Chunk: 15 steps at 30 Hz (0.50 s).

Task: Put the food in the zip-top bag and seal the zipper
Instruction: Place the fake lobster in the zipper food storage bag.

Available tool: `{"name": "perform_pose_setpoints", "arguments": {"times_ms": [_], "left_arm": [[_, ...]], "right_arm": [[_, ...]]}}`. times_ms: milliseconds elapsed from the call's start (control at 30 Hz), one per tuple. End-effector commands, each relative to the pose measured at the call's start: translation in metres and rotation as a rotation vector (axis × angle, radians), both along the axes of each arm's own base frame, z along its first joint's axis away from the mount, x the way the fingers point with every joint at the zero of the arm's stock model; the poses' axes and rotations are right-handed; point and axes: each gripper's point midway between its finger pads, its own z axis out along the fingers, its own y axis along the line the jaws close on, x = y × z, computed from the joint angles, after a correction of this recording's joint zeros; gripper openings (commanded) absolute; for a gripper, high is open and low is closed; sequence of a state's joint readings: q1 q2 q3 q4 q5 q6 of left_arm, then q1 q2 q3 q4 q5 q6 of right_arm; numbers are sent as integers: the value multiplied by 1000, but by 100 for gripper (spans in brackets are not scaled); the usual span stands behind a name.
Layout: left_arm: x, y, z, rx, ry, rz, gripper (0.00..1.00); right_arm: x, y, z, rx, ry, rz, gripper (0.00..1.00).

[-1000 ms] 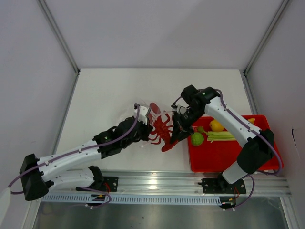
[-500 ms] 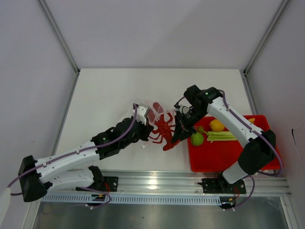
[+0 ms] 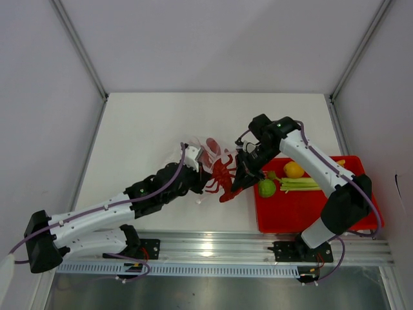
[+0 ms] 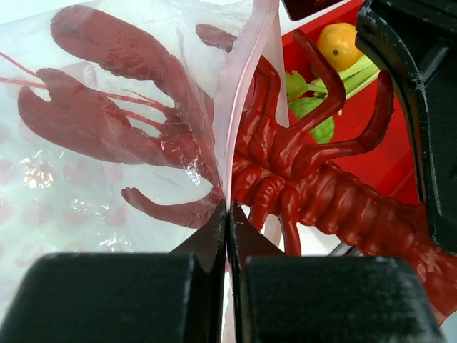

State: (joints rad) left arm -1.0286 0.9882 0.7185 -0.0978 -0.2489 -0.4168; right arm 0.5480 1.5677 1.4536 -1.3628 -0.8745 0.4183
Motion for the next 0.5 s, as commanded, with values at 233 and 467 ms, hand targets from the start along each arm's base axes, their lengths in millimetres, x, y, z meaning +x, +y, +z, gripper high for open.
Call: {"name": "perform_pose_setpoints", "arguments": {"times_ms": [233, 467], "left_arm": [[-6, -19, 30, -111, -5, -38, 0], [-12, -25, 38, -147, 11, -71, 1]], "right_arm": [[-3, -1, 15, 9, 71, -13, 0], [0, -3, 12, -9, 63, -20, 0]]}}
